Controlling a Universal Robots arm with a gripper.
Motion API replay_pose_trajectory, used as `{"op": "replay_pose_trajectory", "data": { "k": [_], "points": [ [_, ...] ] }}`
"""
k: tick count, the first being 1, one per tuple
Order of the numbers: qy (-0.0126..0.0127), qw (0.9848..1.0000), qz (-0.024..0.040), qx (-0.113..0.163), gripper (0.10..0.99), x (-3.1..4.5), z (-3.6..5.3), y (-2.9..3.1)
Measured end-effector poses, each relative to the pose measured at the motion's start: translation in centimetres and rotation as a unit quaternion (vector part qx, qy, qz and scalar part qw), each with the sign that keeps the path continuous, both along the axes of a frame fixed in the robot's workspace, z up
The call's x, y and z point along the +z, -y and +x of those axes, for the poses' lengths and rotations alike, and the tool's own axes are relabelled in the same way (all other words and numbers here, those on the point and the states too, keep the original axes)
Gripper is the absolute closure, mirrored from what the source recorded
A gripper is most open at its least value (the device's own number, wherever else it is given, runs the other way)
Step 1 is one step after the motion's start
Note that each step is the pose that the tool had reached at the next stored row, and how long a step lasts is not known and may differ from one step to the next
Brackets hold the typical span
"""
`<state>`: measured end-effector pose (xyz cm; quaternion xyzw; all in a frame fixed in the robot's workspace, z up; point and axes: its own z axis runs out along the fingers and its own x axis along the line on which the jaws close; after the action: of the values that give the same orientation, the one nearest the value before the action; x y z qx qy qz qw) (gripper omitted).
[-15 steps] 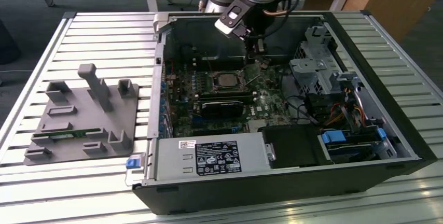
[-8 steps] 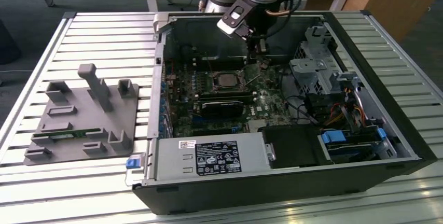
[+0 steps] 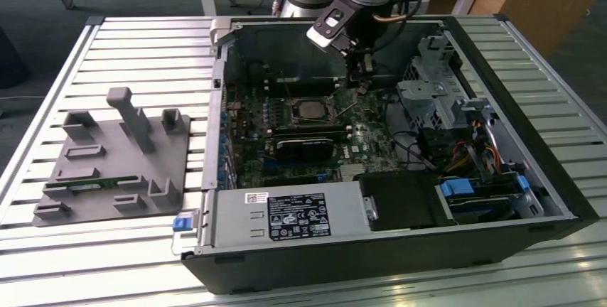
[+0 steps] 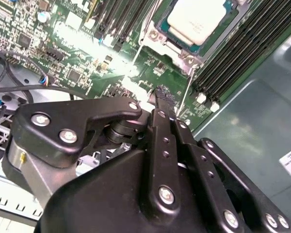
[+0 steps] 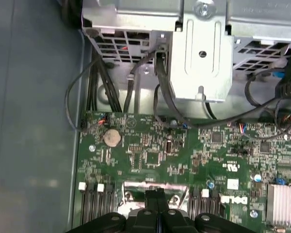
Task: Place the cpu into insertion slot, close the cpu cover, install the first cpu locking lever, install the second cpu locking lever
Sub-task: 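Close the cpu cover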
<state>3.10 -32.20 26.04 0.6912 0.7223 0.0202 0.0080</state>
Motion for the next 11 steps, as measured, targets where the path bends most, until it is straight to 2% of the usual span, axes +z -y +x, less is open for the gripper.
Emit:
{"op": "replay_pose_trajectory", "data": {
  "k": [5, 11],
  "points": [
    [0.0, 0.9999, 0.0, -0.011, 0.98, -0.12, 0.5, -0.11],
    [-0.0001, 0.9999, -0.0001, -0.011, 0.98, -0.26, 1.06, -0.18]
  ]
}}
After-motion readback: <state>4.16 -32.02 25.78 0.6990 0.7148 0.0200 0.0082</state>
